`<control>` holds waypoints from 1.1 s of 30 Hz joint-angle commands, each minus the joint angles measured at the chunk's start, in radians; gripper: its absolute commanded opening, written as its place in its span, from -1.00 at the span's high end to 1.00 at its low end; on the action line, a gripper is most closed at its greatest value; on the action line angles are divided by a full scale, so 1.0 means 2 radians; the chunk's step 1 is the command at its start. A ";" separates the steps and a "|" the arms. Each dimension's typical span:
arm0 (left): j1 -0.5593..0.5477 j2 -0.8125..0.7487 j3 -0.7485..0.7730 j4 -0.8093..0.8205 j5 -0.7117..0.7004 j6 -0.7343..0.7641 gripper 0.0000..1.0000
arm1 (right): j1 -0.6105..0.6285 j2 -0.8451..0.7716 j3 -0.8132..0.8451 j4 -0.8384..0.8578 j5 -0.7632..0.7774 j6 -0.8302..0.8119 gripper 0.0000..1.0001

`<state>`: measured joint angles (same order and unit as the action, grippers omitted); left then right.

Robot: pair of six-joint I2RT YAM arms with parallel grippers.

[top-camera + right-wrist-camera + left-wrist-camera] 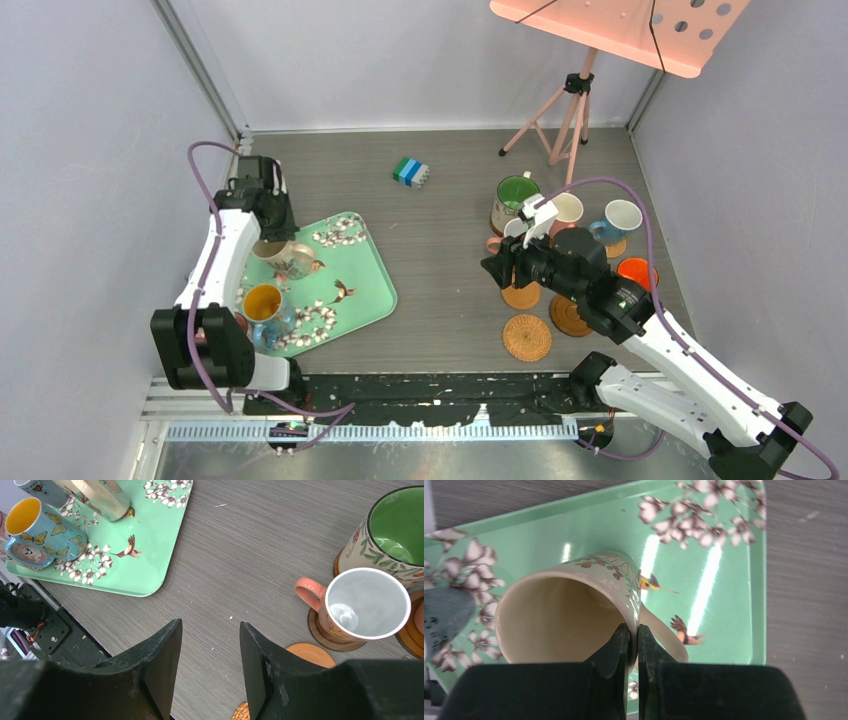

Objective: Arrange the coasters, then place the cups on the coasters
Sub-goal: Pick up the cup from the tray.

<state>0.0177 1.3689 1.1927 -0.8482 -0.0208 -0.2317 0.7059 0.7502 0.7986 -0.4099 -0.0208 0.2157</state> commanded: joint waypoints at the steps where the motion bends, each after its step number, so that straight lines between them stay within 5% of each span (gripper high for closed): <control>1: -0.041 -0.032 -0.011 0.014 0.039 -0.015 1.00 | 0.002 -0.017 0.002 0.016 0.008 0.007 -0.06; 19: -0.207 -0.086 -0.070 0.025 0.033 -0.045 1.00 | 0.003 -0.041 0.002 -0.025 0.116 0.013 -0.06; 33: -0.334 -0.091 -0.005 0.022 -0.029 0.008 1.00 | 0.003 -0.029 0.024 -0.037 0.162 0.029 -0.06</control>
<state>-0.5919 1.2186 1.0725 -0.8452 -0.0696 -0.2493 0.7059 0.6945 0.7902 -0.5064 0.2592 0.2684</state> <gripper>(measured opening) 0.061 0.531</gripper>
